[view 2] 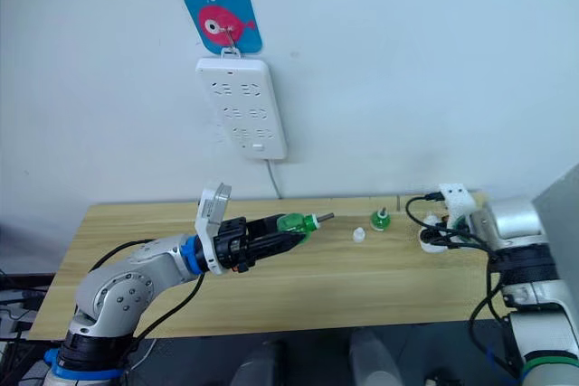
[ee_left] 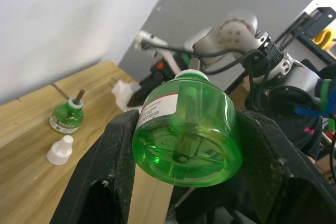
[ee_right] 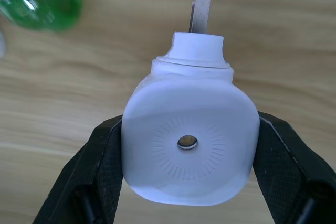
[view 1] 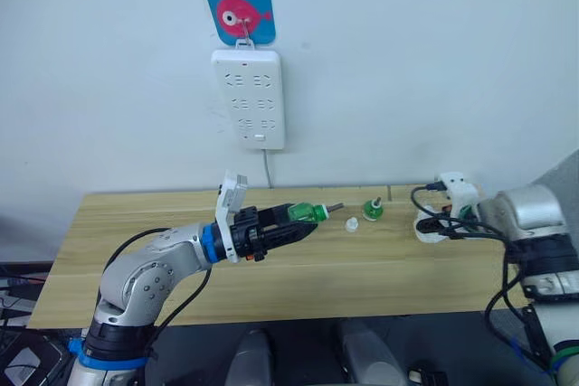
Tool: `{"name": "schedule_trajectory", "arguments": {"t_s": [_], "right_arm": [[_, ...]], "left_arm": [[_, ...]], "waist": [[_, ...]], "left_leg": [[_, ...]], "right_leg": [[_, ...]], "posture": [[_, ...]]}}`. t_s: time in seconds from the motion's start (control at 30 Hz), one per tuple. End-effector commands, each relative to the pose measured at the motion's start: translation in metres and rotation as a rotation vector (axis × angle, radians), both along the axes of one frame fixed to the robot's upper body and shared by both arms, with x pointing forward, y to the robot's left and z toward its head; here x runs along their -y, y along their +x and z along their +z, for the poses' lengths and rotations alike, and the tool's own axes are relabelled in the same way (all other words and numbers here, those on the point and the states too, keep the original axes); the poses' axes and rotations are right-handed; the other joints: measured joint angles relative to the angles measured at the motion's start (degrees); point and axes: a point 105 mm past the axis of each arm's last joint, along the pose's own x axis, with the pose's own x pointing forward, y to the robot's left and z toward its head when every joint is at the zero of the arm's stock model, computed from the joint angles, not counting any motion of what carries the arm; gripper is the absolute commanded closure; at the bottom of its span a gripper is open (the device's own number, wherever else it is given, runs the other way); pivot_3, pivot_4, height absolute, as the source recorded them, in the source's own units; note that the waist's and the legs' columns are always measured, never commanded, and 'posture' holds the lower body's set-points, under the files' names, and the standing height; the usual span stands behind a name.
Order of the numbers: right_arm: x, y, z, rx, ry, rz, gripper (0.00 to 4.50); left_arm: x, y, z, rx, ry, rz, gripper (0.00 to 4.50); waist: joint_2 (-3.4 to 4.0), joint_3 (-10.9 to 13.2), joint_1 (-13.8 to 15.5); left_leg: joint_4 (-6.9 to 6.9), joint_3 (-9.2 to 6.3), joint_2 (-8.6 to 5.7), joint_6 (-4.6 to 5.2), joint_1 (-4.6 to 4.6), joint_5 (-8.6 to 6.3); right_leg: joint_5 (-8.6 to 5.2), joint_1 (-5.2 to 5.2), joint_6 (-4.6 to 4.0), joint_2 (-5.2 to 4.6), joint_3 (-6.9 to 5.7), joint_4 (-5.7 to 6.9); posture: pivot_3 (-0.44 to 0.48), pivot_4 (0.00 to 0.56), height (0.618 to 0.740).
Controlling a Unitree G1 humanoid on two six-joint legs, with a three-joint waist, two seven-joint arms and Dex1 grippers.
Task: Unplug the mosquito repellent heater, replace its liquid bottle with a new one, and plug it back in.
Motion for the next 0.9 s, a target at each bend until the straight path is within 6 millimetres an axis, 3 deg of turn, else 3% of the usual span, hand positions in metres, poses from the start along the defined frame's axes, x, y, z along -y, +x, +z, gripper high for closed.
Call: {"name": "schedule_trajectory", "arguments": {"t_s": [0.03,0.17,0.3,0.57,0.9], "right_arm": [[-0.036,-0.021,0.068,0.142,0.28,0.233,1.49],[-0.063,-0.052,0.117,0.299,0.42,0.494,1.49],[-0.079,-0.075,0.147,0.398,0.549,0.651,1.49],[-0.103,-0.081,0.158,0.415,0.699,0.749,1.49],[-0.12,-0.076,0.159,0.423,0.796,0.743,1.49]], "left_arm": [[-0.003,0.002,0.016,0.037,-0.013,-0.065,2.11],[-0.006,0.003,0.026,0.063,0.01,-0.147,2.11],[-0.006,0.006,0.041,0.084,0.004,-0.187,2.11],[0.003,0.006,0.065,0.121,-0.04,-0.202,2.11],[0.002,0.001,0.064,0.114,-0.028,-0.193,2.11]], "waist": [[0.05,0.0,-0.2],[0.03,-0.3,-0.8],[-0.05,-0.5,-1.2],[-0.16,-0.8,-2.1],[-0.12,-1.0,-2.0]], "left_leg": [[0.0,-0.03,0.0,0.0,-0.04,0.0],[0.02,-0.03,0.01,0.0,-0.12,0.0],[0.03,-0.03,0.01,0.0,-0.22,0.01],[0.14,-0.01,0.0,-0.02,-0.27,0.02],[0.29,-0.02,-0.02,-0.02,-0.35,0.03]], "right_leg": [[0.0,-0.05,0.01,0.0,-0.04,0.0],[0.0,-0.11,0.0,0.01,-0.07,0.0],[0.01,-0.2,0.0,0.0,-0.09,0.01],[0.09,-0.22,0.1,-0.04,-0.05,0.03],[0.1,-0.42,0.08,-0.05,-0.03,0.49]], "posture": [[-0.19,0.143,0.74],[-0.21,0.121,0.74],[-0.227,0.1,0.74],[-0.204,0.091,0.74],[-0.166,0.087,0.74]]}}
